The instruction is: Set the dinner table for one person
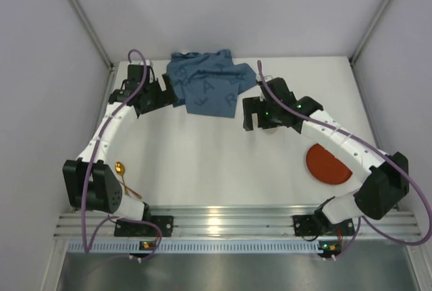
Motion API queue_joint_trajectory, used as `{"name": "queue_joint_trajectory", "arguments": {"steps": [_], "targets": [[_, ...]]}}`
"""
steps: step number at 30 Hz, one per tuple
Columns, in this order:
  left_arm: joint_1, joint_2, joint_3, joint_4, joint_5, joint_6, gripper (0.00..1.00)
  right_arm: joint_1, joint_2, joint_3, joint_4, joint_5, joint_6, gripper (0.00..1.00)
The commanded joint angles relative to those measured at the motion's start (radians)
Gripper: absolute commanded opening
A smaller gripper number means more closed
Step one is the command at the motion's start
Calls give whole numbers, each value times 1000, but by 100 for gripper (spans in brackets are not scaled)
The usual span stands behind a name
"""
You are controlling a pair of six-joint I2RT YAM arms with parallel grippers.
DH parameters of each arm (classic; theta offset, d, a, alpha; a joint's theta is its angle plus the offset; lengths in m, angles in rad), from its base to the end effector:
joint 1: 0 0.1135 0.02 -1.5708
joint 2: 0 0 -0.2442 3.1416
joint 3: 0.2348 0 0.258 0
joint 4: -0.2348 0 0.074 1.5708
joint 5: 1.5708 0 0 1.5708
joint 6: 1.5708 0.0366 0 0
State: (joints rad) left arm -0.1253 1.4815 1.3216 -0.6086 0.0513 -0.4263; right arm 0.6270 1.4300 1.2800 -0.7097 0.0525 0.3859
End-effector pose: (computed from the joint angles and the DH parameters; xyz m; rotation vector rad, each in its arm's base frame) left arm 0.3321 -0.0437 0.2992 -0.3287 2.3393 -0.3312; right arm 0.2562 0.1832 0.2934 -0.2729 2.4526 0.3878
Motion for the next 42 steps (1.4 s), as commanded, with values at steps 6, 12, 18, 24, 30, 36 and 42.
{"name": "queue_joint_trajectory", "arguments": {"steps": [6,12,18,24,30,36,42], "targets": [[-7,-58,-76,6,33,-48,98,-21,78,126,-53,73,-68,98],[-97,-44,-87,10,27,-69,98,-56,230,258,-92,67,-137,100],[-181,-56,-97,-31,4,-106,98,-50,472,462,-160,-132,-163,99],[-211,-112,-140,-62,-31,-126,98,31,569,538,-108,-239,-157,100],[-215,-182,-196,-106,-85,-141,98,97,688,645,-71,-525,-114,100],[-215,-208,-222,-123,-111,-157,98,115,632,423,-201,-402,-84,100],[-218,-190,-240,-86,-88,-181,98,60,477,121,-237,-260,-58,100]]}}
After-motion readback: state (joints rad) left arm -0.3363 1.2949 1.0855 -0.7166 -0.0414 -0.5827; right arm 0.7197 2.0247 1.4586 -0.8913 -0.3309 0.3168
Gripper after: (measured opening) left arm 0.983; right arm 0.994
